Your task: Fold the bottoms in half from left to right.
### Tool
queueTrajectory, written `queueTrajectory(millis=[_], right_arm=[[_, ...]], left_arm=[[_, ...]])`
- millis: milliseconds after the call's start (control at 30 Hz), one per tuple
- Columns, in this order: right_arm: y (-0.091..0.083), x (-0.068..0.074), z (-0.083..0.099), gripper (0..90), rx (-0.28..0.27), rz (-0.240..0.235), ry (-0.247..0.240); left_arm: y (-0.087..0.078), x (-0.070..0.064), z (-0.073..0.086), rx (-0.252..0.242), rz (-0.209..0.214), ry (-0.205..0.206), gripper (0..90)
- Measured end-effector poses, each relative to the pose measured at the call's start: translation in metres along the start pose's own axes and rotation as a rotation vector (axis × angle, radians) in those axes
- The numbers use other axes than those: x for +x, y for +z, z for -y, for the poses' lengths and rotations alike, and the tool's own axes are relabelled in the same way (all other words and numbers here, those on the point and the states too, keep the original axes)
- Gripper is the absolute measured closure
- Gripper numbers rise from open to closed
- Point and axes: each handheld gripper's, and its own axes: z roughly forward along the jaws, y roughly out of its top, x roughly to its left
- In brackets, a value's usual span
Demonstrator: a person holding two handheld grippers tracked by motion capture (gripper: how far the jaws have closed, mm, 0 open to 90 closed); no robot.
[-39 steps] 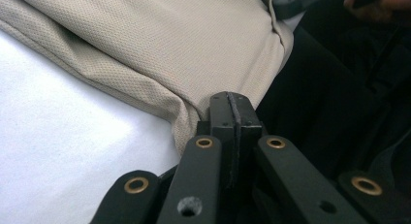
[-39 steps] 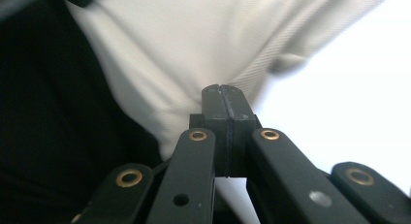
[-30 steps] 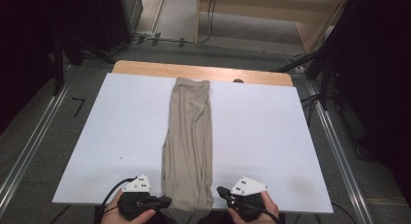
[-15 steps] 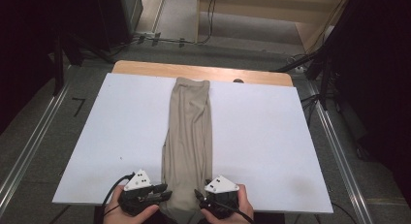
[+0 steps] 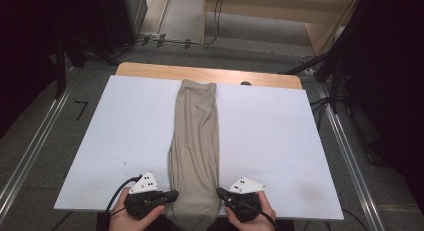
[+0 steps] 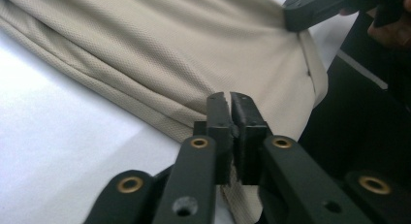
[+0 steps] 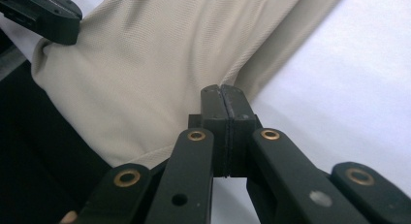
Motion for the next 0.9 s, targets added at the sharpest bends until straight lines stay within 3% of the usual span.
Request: queueTrajectory(millis=[67, 167, 233, 300, 400, 467, 567, 633, 700, 767, 900], right_arm=[[-0.004, -0.006, 0.001, 88.0, -0.010, -0.012, 0.009], [-0.009, -0.018, 0.004, 88.1, -0.019, -0.021, 0.043], [-0.012, -0.027, 0.006, 88.0, -0.021, -0.006, 0.050], [-0.013, -0.036, 0.007, 88.1, -0.016, 0.014, 0.054], [-0.014, -0.047, 0.009, 87.9, -0.011, -0.013, 0.073], [-0.014, -0.048, 0.010, 87.7, -0.015, -0.018, 0.067], [-0.014, -0.045, 0.009, 87.6, -0.016, -0.024, 0.052], [-0.014, -0.044, 0.008, 87.6, -0.016, -0.029, 0.044], [-0.013, -0.043, 0.008, 87.6, -0.010, -0.034, 0.046], [-0.013, -0.043, 0.009, 87.6, -0.012, -0.038, 0.041], [-0.015, -0.042, 0.008, 87.6, -0.023, -0.038, 0.035]], left_arm=[[0.003, 0.003, 0.003, 0.028, 0.013, -0.006, 72.9], [0.001, 0.004, 0.005, 0.040, -0.001, 0.015, 70.4], [-0.003, 0.003, 0.007, 0.045, -0.036, 0.038, 71.3], [-0.005, 0.006, 0.009, 0.047, -0.036, 0.040, 72.8], [-0.006, 0.007, 0.009, 0.043, -0.043, 0.027, 75.7], [-0.005, 0.000, 0.007, 0.034, -0.065, 0.031, 75.8], [0.002, -0.014, 0.001, 0.015, -0.017, 0.028, 71.7], [0.009, -0.021, -0.002, 0.029, -0.028, 0.042, 64.7], [0.013, -0.023, -0.004, 0.015, -0.032, 0.016, 58.2], [0.016, -0.026, -0.005, 0.005, -0.045, 0.015, 55.2], [0.011, -0.037, -0.010, -0.063, -0.076, 0.050, 52.9]])
